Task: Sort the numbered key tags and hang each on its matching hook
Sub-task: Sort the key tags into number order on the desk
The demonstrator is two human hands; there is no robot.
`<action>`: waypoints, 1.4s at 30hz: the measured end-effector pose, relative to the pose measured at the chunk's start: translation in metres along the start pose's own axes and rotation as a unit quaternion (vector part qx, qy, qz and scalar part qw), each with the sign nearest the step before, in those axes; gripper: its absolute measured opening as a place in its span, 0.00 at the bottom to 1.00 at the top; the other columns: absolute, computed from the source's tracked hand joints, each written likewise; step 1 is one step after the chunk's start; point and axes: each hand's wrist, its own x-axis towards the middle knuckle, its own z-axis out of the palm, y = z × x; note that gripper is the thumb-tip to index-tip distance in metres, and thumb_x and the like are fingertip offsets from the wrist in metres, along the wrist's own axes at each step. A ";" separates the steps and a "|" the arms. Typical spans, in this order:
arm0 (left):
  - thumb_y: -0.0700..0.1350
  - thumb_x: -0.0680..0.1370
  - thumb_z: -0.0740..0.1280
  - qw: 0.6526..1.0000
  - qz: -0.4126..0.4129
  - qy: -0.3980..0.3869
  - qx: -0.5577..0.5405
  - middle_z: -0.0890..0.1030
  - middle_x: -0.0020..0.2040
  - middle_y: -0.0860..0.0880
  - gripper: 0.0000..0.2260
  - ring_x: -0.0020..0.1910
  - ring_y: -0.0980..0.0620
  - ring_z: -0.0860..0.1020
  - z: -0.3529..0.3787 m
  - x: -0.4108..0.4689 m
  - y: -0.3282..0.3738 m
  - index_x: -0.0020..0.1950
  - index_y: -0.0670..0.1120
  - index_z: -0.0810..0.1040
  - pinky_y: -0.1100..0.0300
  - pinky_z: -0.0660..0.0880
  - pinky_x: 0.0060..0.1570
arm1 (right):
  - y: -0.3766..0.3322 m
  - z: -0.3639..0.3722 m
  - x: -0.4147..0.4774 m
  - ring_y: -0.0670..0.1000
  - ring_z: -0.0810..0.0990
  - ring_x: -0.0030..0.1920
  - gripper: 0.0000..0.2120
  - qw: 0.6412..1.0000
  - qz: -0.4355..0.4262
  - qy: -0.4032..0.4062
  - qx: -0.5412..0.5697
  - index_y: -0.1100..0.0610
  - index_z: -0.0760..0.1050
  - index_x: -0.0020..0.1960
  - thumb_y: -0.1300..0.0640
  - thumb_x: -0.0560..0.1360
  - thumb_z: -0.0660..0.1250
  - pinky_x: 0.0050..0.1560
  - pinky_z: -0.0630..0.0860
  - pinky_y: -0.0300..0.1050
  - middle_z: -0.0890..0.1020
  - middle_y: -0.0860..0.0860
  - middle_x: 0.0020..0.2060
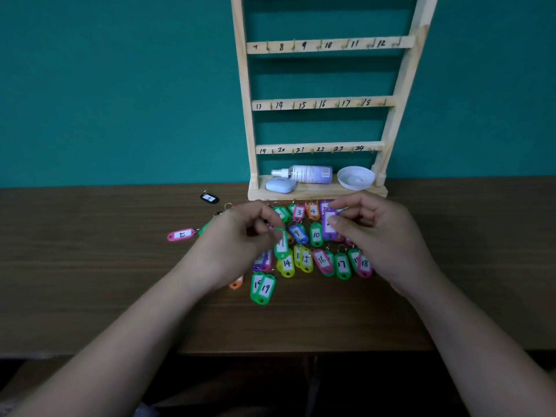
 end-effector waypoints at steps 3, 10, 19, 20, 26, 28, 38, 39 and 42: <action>0.47 0.80 0.75 1.000 0.014 0.000 -0.007 0.83 0.39 0.52 0.04 0.35 0.54 0.79 0.024 0.002 0.009 0.51 0.55 0.82 0.59 0.76 0.38 | 0.003 -0.003 0.002 0.42 0.88 0.46 0.10 1.000 0.002 0.018 -0.021 0.42 0.85 0.53 0.56 0.78 0.77 0.45 0.84 0.43 0.88 0.41 0.45; 0.48 0.78 0.75 0.997 0.062 -0.032 0.037 0.84 0.38 0.55 0.04 0.37 0.60 0.80 0.082 0.010 0.031 0.49 0.56 0.82 0.69 0.69 0.35 | 0.011 -0.006 0.006 0.40 0.86 0.50 0.08 0.996 0.004 0.075 -0.038 0.43 0.85 0.52 0.56 0.78 0.76 0.51 0.84 0.49 0.88 0.41 0.46; 0.47 0.78 0.75 0.990 0.097 -0.008 0.106 0.83 0.41 0.56 0.04 0.40 0.59 0.79 0.097 0.017 0.031 0.51 0.53 0.84 0.69 0.70 0.39 | 0.020 -0.007 0.005 0.40 0.86 0.49 0.09 0.992 0.011 0.123 -0.014 0.42 0.85 0.49 0.57 0.77 0.76 0.47 0.83 0.47 0.88 0.40 0.45; 0.46 0.78 0.75 0.988 0.103 -0.004 0.112 0.83 0.41 0.55 0.04 0.41 0.58 0.79 0.098 0.017 0.031 0.51 0.52 0.83 0.65 0.72 0.41 | 0.020 -0.006 0.005 0.40 0.86 0.49 0.09 0.992 0.011 0.122 -0.013 0.42 0.85 0.49 0.57 0.77 0.76 0.47 0.83 0.47 0.88 0.40 0.45; 0.43 0.76 0.73 0.976 0.141 0.014 0.163 0.82 0.45 0.51 0.04 0.50 0.48 0.79 0.101 0.014 0.033 0.50 0.50 0.83 0.52 0.76 0.52 | 0.017 -0.003 0.004 0.41 0.86 0.49 0.09 0.993 0.004 0.120 -0.012 0.44 0.86 0.48 0.59 0.77 0.76 0.52 0.84 0.50 0.88 0.41 0.45; 0.43 0.76 0.73 0.974 0.149 0.021 0.168 0.82 0.45 0.50 0.05 0.51 0.48 0.78 0.101 0.013 0.033 0.51 0.49 0.84 0.52 0.75 0.53 | 0.017 -0.003 0.004 0.41 0.86 0.50 0.08 0.993 0.002 0.119 -0.011 0.45 0.86 0.48 0.59 0.77 0.76 0.53 0.84 0.52 0.88 0.41 0.45; 0.43 0.77 0.71 0.986 0.095 0.048 0.128 0.84 0.41 0.56 0.05 0.42 0.60 0.79 0.057 0.018 0.020 0.47 0.52 0.85 0.71 0.70 0.39 | 0.020 0.000 0.005 0.39 0.86 0.50 0.08 0.993 0.007 0.115 -0.020 0.42 0.85 0.49 0.56 0.78 0.76 0.48 0.84 0.47 0.87 0.39 0.46; 0.42 0.77 0.71 0.987 0.083 0.053 0.129 0.84 0.41 0.56 0.06 0.42 0.61 0.79 0.049 0.020 0.017 0.47 0.53 0.85 0.72 0.69 0.39 | 0.019 -0.001 0.005 0.39 0.86 0.50 0.08 0.993 0.008 0.116 -0.021 0.42 0.85 0.50 0.56 0.78 0.76 0.47 0.84 0.47 0.87 0.39 0.47; 0.42 0.78 0.71 0.987 0.050 0.069 0.136 0.84 0.41 0.59 0.07 0.43 0.62 0.80 0.025 0.024 0.005 0.47 0.55 0.85 0.73 0.70 0.40 | 0.019 -0.003 0.005 0.40 0.86 0.50 0.07 0.992 0.010 0.125 -0.021 0.43 0.85 0.50 0.56 0.78 0.76 0.47 0.84 0.49 0.87 0.39 0.47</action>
